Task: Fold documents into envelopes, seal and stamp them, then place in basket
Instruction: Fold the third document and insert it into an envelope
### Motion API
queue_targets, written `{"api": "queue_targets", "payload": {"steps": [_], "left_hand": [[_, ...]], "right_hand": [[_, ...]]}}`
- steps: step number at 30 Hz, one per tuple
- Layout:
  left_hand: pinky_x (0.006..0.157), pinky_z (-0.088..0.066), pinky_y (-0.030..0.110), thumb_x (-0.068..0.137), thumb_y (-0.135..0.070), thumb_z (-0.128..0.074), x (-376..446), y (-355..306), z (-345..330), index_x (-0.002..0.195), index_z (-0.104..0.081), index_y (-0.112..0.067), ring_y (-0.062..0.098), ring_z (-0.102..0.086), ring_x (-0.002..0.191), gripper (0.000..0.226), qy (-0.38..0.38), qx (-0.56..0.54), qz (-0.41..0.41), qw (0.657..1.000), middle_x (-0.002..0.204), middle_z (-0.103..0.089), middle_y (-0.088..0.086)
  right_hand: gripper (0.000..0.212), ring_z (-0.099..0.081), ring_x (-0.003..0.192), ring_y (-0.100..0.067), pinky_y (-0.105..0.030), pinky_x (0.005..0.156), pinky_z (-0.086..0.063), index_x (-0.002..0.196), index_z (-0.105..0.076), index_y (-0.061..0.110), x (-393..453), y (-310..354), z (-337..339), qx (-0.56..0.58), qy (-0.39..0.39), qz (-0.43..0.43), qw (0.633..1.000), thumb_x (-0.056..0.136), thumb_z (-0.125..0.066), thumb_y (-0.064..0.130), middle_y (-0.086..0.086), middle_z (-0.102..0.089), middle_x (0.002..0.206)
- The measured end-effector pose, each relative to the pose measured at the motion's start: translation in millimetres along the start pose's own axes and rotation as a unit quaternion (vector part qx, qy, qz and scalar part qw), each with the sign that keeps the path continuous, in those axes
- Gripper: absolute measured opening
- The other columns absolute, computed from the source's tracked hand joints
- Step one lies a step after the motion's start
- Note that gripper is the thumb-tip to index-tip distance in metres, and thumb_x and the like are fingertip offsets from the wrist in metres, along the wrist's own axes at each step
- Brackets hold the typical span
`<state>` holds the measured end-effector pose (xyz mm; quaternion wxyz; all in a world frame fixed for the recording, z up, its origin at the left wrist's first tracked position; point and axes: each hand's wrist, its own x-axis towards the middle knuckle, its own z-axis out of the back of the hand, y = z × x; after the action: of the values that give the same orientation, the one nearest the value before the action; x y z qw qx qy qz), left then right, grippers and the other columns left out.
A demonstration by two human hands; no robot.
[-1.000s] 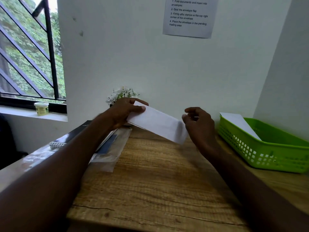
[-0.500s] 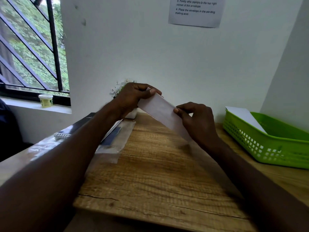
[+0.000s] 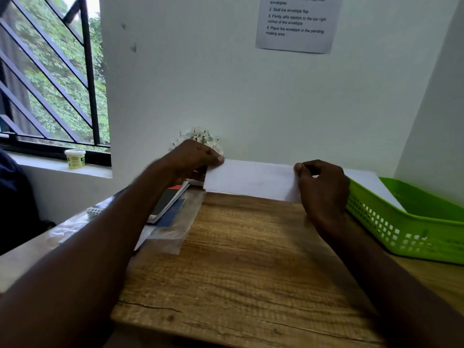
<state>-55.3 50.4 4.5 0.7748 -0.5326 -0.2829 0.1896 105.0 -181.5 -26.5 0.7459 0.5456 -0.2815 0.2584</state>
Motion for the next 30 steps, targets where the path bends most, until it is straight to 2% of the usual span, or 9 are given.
{"api": "queue_targets", "payload": {"steps": [4,9,12,15,18,20,23,27,30], "left_hand": [[0.071,-0.061,0.03,0.088,-0.011,-0.079,-8.5,-8.4,3.3,0.101,-0.076,0.001,0.022,-0.074,0.084,0.018,0.116,0.13,0.024,0.984,0.098,-0.078,0.016],[0.064,-0.061,0.025,0.085,-0.01,-0.082,-9.3,-6.6,-11.3,0.098,-0.077,0.003,0.021,-0.075,0.075,0.019,0.139,0.201,0.045,0.969,0.093,-0.079,0.015],[0.058,-0.059,0.024,0.085,-0.009,-0.082,-8.2,-3.4,-20.6,0.096,-0.075,0.004,0.019,-0.074,0.066,0.018,0.153,0.254,0.062,0.953,0.086,-0.079,0.016],[0.052,-0.056,0.028,0.081,-0.015,-0.087,-3.5,1.2,-29.7,0.093,-0.077,-0.003,0.017,-0.069,0.061,0.019,0.148,0.375,0.044,0.914,0.086,-0.077,0.012],[0.072,-0.059,0.034,0.082,-0.025,-0.085,-0.3,7.1,-46.5,0.092,-0.076,-0.013,0.021,-0.071,0.087,0.018,0.087,0.51,-0.02,0.855,0.095,-0.076,0.006],[0.085,-0.056,0.036,0.089,-0.031,-0.076,-1.9,12.1,-65.3,0.106,-0.072,-0.014,0.024,-0.067,0.101,0.024,0.059,0.542,-0.051,0.837,0.111,-0.072,0.008],[0.1,-0.049,0.039,0.098,-0.034,-0.062,-7.9,24.7,-94.8,0.136,-0.057,-0.012,0.028,-0.057,0.121,0.044,0.088,0.524,-0.063,0.845,0.135,-0.058,0.011],[0.107,-0.045,0.043,0.104,-0.027,-0.047,-17.7,48.8,-111.8,0.143,-0.049,-0.011,0.031,-0.054,0.129,0.042,0.095,0.454,-0.054,0.884,0.145,-0.054,0.015],[0.11,-0.041,0.043,0.108,-0.03,-0.037,-29.6,52.3,-110.5,0.149,-0.045,-0.013,0.031,-0.052,0.134,0.045,0.082,0.452,-0.048,0.887,0.15,-0.052,0.014]], "right_hand": [[0.018,-0.069,0.096,-0.022,-0.028,0.075,-0.041,0.1,-0.077,0.022,1.1,-0.8,-0.6,-0.027,-0.014,0.036,0.999,0.095,-0.064,0.033,0.003,-0.076,0.099],[0.028,-0.058,0.108,-0.028,-0.044,0.088,-0.047,0.117,-0.068,0.025,-7.3,-1.9,-6.8,-0.155,-0.008,0.157,0.975,0.089,-0.067,0.023,-0.003,-0.061,0.118],[0.02,-0.062,0.101,-0.021,-0.04,0.086,-0.051,0.106,-0.073,0.026,-13.0,-3.3,-11.9,-0.077,0.093,0.184,0.975,0.09,-0.064,0.018,0.003,-0.063,0.111],[0.02,-0.062,0.104,-0.017,-0.04,0.092,-0.052,0.108,-0.075,0.027,-27.3,-6.6,-19.8,-0.039,0.27,0.196,0.942,0.093,-0.064,0.019,0.004,-0.067,0.113],[0.033,-0.05,0.132,-0.017,-0.043,0.11,-0.042,0.134,-0.061,0.034,-40.7,-5.6,-28.7,-0.101,0.406,0.186,0.889,0.102,-0.055,0.035,0.007,-0.055,0.144],[0.044,-0.038,0.145,-0.018,-0.048,0.116,-0.034,0.149,-0.045,0.036,-44.3,-6.3,-32.6,-0.149,0.451,0.17,0.864,0.106,-0.042,0.045,0.009,-0.041,0.159],[0.048,-0.036,0.148,-0.02,-0.051,0.116,-0.028,0.153,-0.035,0.034,-44.9,-10.2,-38.3,-0.181,0.501,0.148,0.833,0.108,-0.028,0.047,0.006,-0.039,0.161],[0.057,-0.022,0.155,-0.016,-0.052,0.121,-0.016,0.162,-0.02,0.03,-42.0,-14.4,-42.9,-0.213,0.517,0.143,0.817,0.106,-0.021,0.044,0.003,-0.023,0.169],[0.059,-0.007,0.158,-0.014,-0.049,0.125,-0.007,0.164,-0.013,0.028,-42.6,-16.9,-43.4,-0.235,0.526,0.133,0.807,0.108,-0.014,0.048,0.001,-0.009,0.172]]}}
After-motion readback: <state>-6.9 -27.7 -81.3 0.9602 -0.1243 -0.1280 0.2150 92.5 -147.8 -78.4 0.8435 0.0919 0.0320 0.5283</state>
